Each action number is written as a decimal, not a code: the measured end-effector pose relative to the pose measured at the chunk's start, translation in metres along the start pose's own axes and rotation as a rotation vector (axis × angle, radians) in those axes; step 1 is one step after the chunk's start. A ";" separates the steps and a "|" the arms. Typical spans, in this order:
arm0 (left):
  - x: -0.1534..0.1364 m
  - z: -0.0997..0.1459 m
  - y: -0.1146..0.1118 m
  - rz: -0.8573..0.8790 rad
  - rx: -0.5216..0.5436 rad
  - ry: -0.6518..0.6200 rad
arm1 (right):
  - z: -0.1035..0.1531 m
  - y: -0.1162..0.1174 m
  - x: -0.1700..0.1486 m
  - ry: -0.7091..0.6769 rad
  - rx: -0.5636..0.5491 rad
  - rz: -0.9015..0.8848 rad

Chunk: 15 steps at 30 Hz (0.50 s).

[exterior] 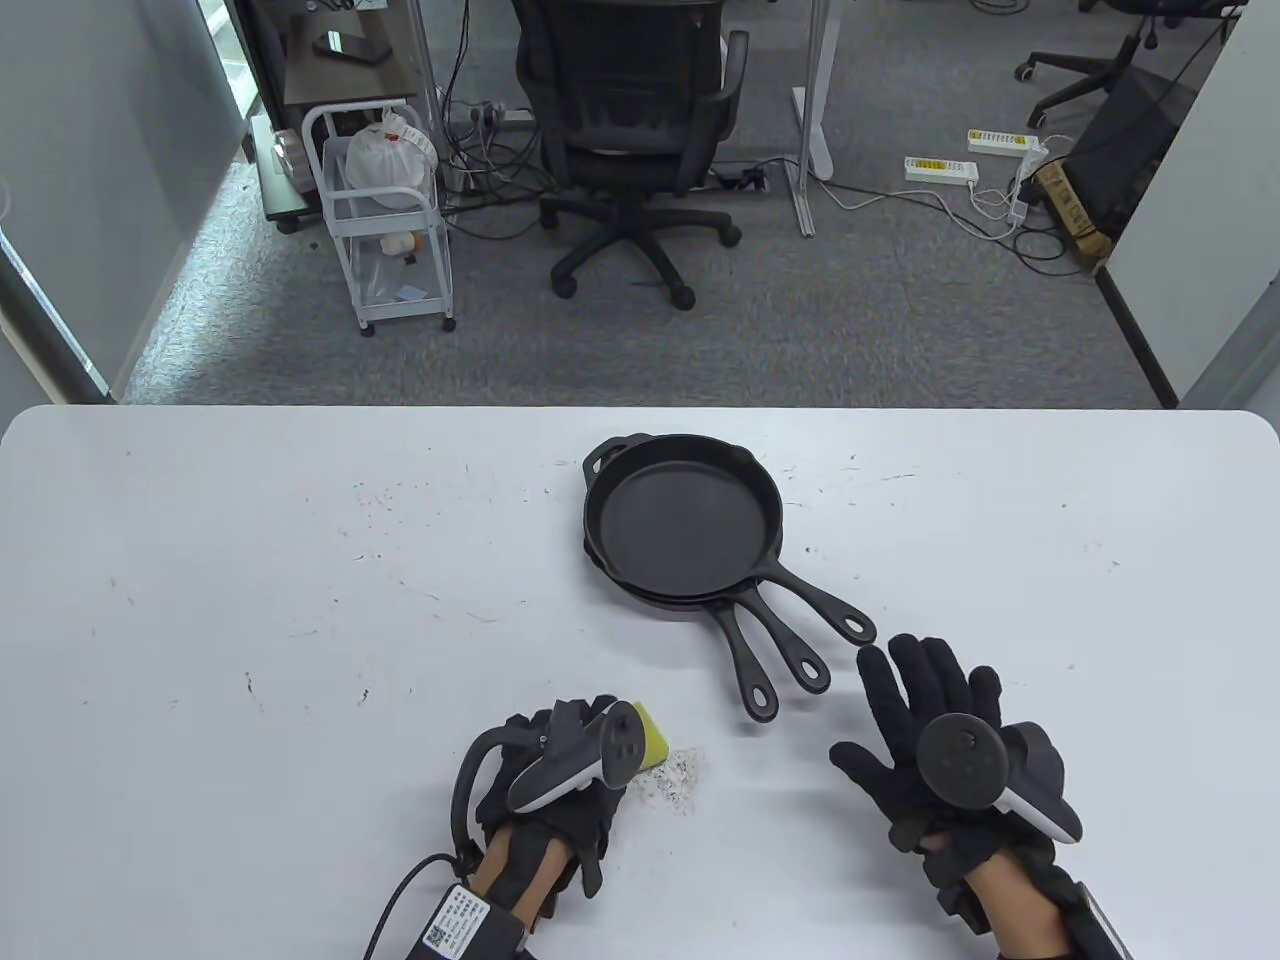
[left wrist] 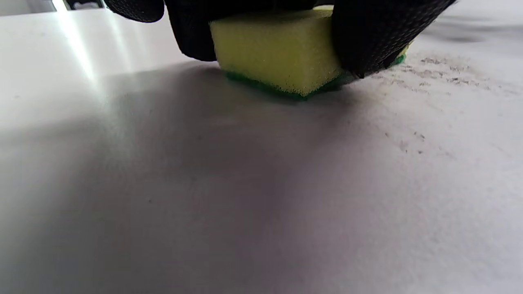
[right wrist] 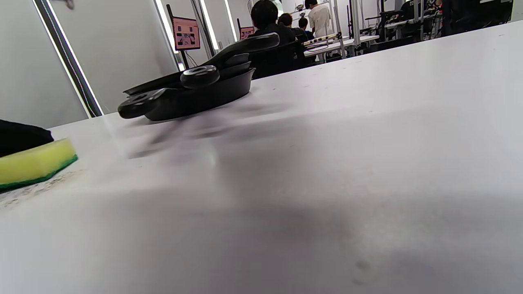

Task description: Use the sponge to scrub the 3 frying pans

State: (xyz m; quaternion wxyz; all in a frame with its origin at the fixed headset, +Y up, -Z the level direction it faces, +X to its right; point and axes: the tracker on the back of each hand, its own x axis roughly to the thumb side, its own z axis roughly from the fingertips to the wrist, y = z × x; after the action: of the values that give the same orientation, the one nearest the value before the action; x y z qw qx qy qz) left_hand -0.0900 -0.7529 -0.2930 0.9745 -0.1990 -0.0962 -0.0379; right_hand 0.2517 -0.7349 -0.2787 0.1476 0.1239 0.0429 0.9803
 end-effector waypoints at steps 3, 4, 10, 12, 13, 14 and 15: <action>-0.001 0.000 -0.001 0.016 0.002 -0.001 | 0.002 -0.002 0.001 -0.006 -0.008 0.003; -0.002 0.001 0.000 0.018 0.012 -0.004 | 0.003 -0.002 0.002 -0.008 -0.012 0.005; -0.001 0.014 0.014 0.037 0.167 -0.039 | 0.005 -0.005 0.003 -0.015 -0.022 -0.001; 0.000 0.020 0.019 0.046 0.269 -0.082 | 0.005 -0.005 0.003 -0.016 -0.023 -0.001; 0.000 0.023 0.021 0.045 0.310 -0.093 | 0.005 -0.005 0.003 -0.020 -0.029 -0.003; 0.001 0.028 0.025 0.041 0.355 -0.110 | 0.006 -0.006 0.003 -0.027 -0.041 -0.007; 0.001 0.031 0.027 0.034 0.374 -0.120 | 0.007 -0.007 0.003 -0.030 -0.050 -0.011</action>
State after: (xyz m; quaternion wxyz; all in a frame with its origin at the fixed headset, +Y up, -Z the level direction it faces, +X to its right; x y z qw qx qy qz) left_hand -0.0908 -0.7162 -0.2754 0.9876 -0.0179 -0.1560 0.0088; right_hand 0.2524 -0.7266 -0.2721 0.1568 0.1345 0.0166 0.9783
